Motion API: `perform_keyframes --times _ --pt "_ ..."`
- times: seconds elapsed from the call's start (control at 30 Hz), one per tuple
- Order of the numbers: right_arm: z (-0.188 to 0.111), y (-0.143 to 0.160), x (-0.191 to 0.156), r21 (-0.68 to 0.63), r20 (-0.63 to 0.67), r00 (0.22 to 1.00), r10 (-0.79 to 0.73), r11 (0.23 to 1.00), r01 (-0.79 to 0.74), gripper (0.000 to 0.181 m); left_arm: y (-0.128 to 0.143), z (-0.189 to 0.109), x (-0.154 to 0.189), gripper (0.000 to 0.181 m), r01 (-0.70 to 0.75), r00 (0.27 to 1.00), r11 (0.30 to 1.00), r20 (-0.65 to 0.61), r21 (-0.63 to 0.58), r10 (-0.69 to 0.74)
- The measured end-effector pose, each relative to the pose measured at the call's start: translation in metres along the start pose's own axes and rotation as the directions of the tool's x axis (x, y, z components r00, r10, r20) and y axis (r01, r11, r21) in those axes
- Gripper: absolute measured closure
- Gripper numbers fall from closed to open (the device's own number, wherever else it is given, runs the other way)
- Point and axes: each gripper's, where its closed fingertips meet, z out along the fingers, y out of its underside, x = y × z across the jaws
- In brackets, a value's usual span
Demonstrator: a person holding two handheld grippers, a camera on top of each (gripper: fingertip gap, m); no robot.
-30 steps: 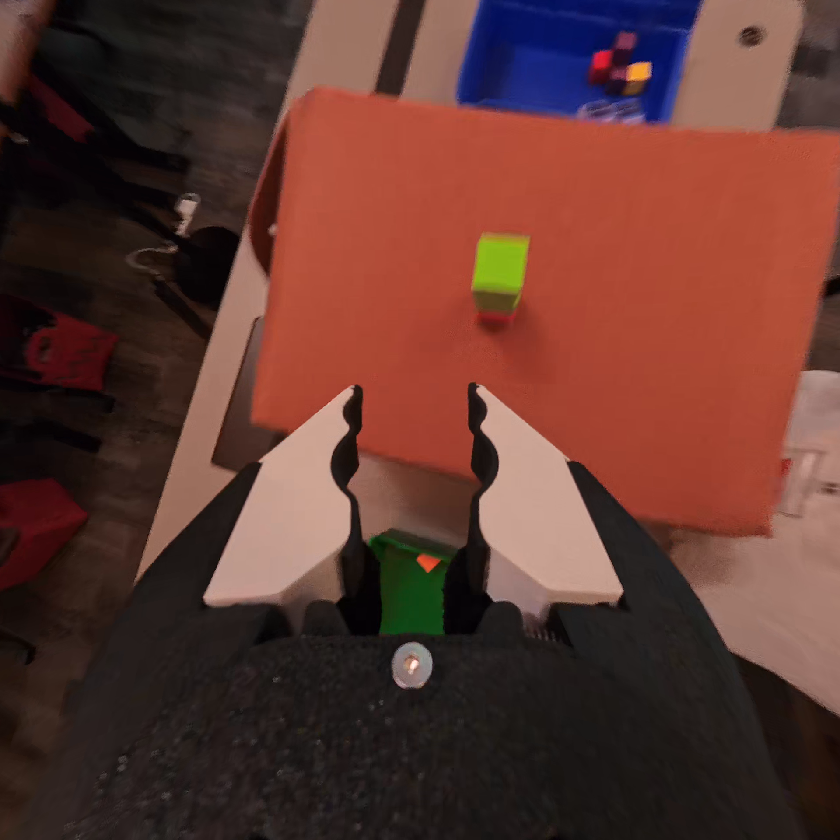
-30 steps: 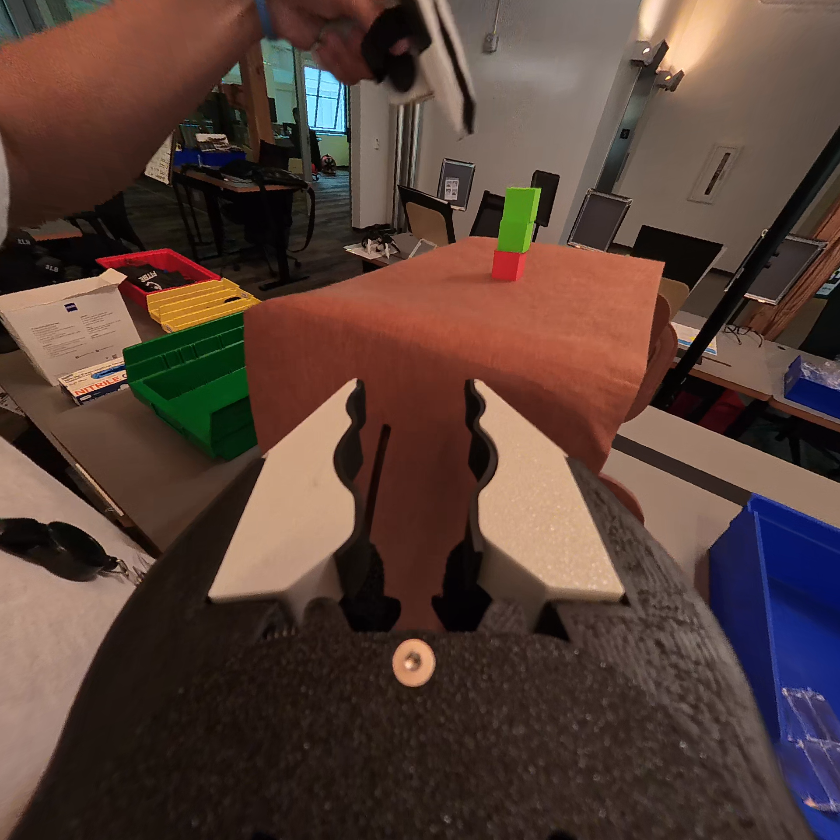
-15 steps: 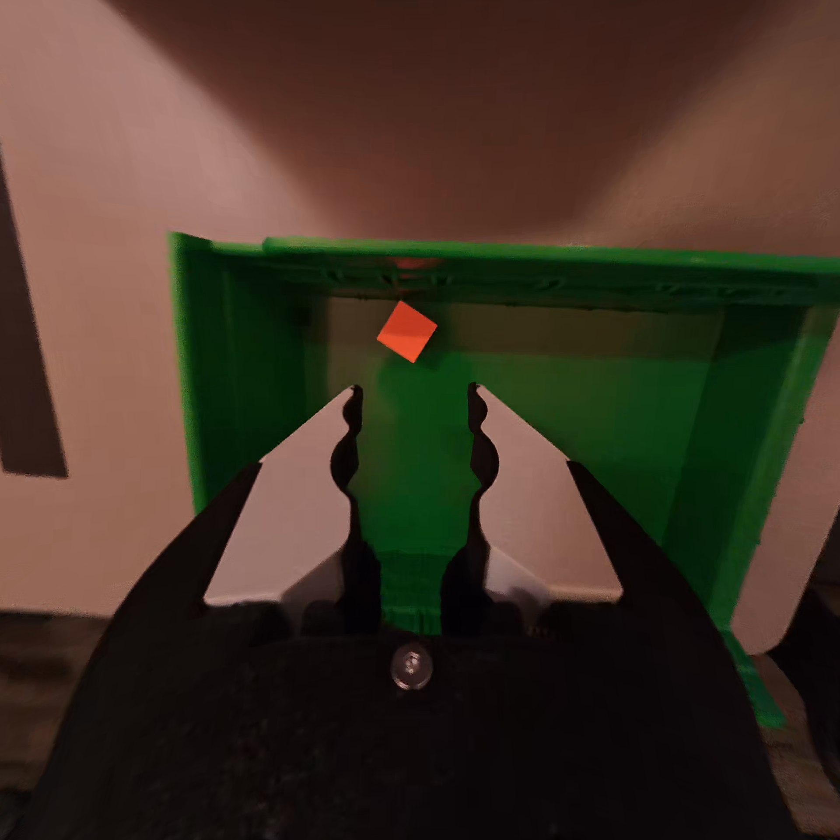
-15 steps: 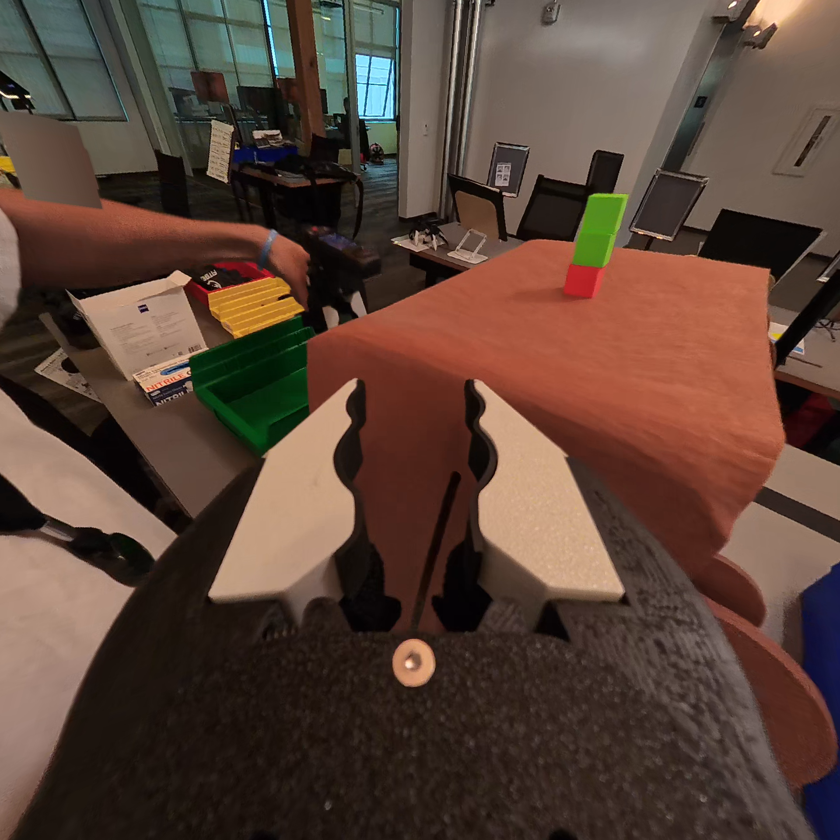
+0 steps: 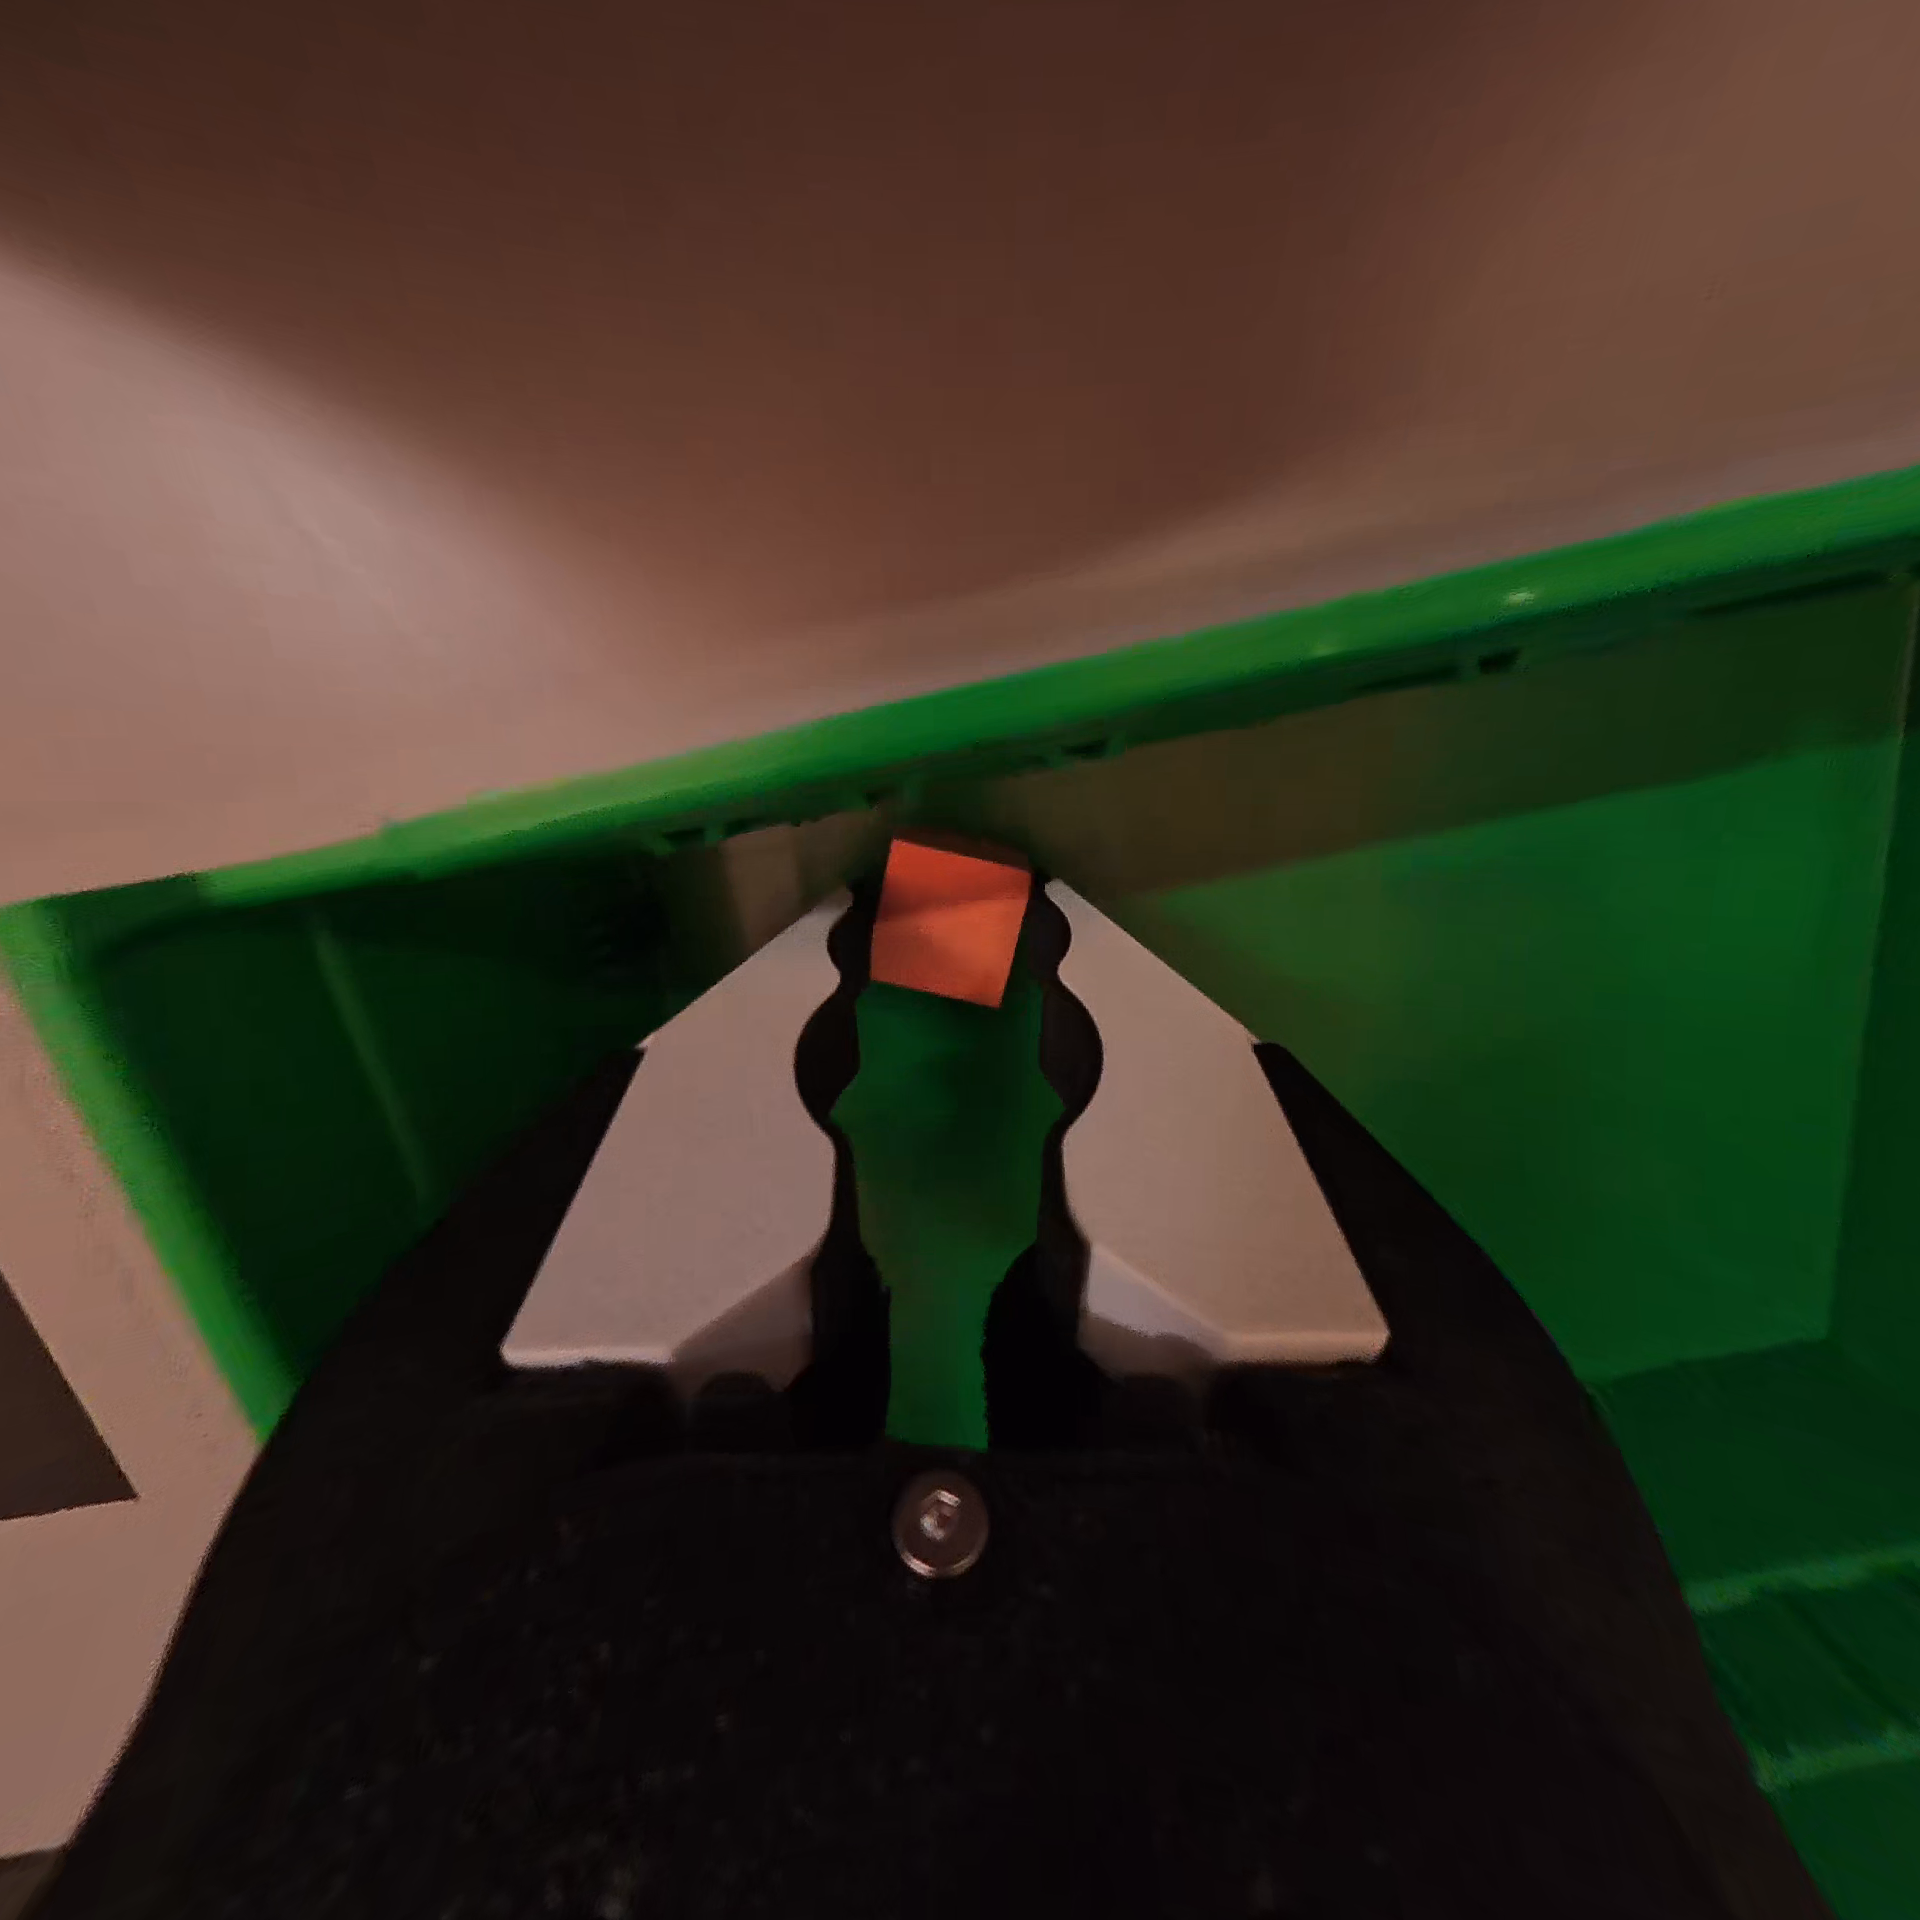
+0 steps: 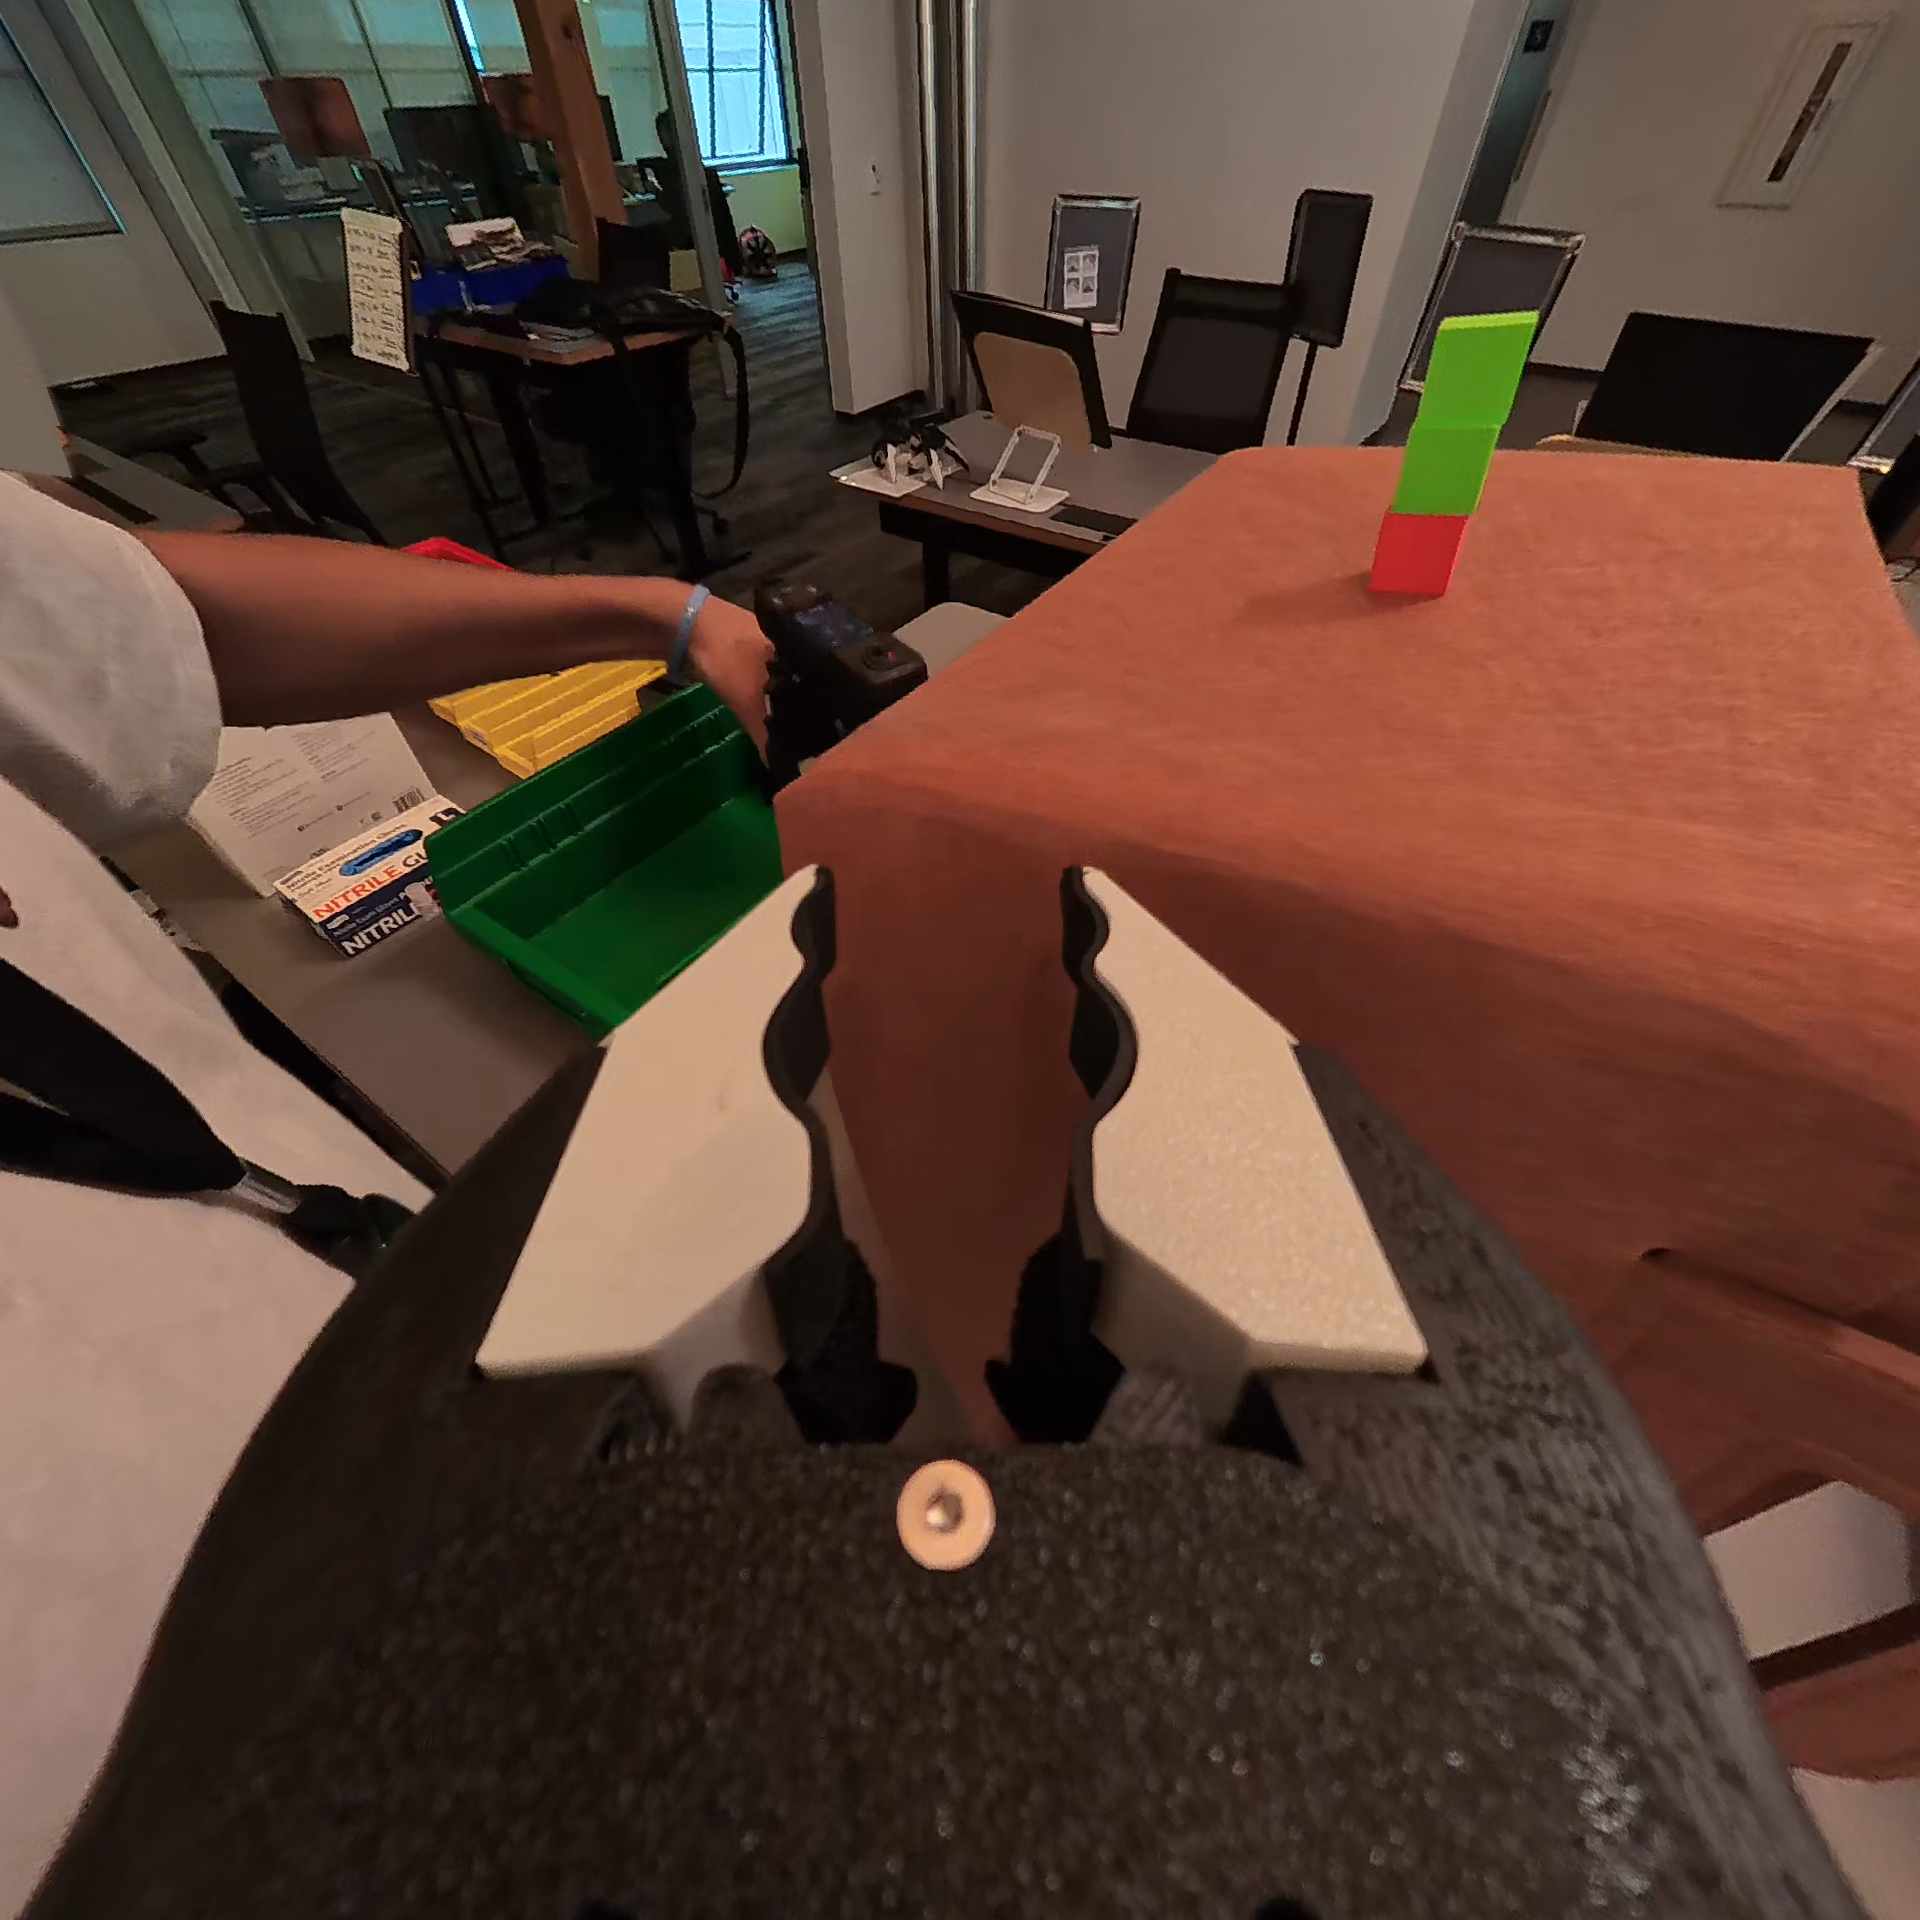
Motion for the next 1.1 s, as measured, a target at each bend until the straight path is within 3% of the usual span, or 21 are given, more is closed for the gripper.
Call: perform_keyframes --times 0.1,0.2,0.3,0.37,0.47,0.57,0.7,0.87,1.1 --pt "-0.001 0.000 0.003 0.003 -0.011 1.000 -0.002 1.000 0.002 0.138 -0.013 -0.034 0.001 0.151 0.048 0.999 0.998 -0.001 0.044 -0.048" --pt "-0.004 -0.004 0.007 0.022 -0.010 1.000 -0.009 1.000 0.009 0.138 -0.042 -0.107 -0.015 0.151 0.109 0.987 0.989 0.105 0.095 -0.119" --pt "-0.008 -0.007 0.012 0.047 -0.003 1.000 -0.024 0.999 0.024 0.138 -0.115 -0.212 -0.030 0.151 0.193 0.951 0.939 0.182 0.283 -0.251" --pt "-0.012 -0.007 0.016 0.063 0.000 1.000 -0.030 0.998 0.030 0.138 -0.175 -0.285 -0.037 0.151 0.252 0.914 0.863 0.185 0.437 -0.361" --pt "-0.018 -0.006 0.027 0.089 -0.009 0.999 -0.036 0.995 0.037 0.138 -0.257 -0.351 -0.025 0.151 0.286 0.919 0.803 0.086 0.523 -0.384" --pt "-0.026 -0.004 0.040 0.098 -0.044 0.997 -0.061 0.993 0.065 0.138 -0.307 -0.358 -0.030 0.151 0.272 0.923 0.853 0.130 0.445 -0.362" --pt "-0.038 0.001 0.057 0.095 -0.105 0.989 -0.106 0.989 0.116 0.138 -0.341 -0.325 -0.042 0.151 0.335 0.911 0.881 0.123 0.335 -0.394" --pt "-0.049 0.009 0.067 0.086 -0.117 0.985 -0.128 0.987 0.138 0.138 -0.358 -0.294 -0.047 0.151 0.366 0.908 0.890 0.106 0.271 -0.406" --pt "-0.065 0.020 0.076 0.077 -0.112 0.987 -0.113 0.990 0.122 0.138 -0.360 -0.278 -0.057 0.151 0.425 0.884 0.869 0.089 0.254 -0.459"
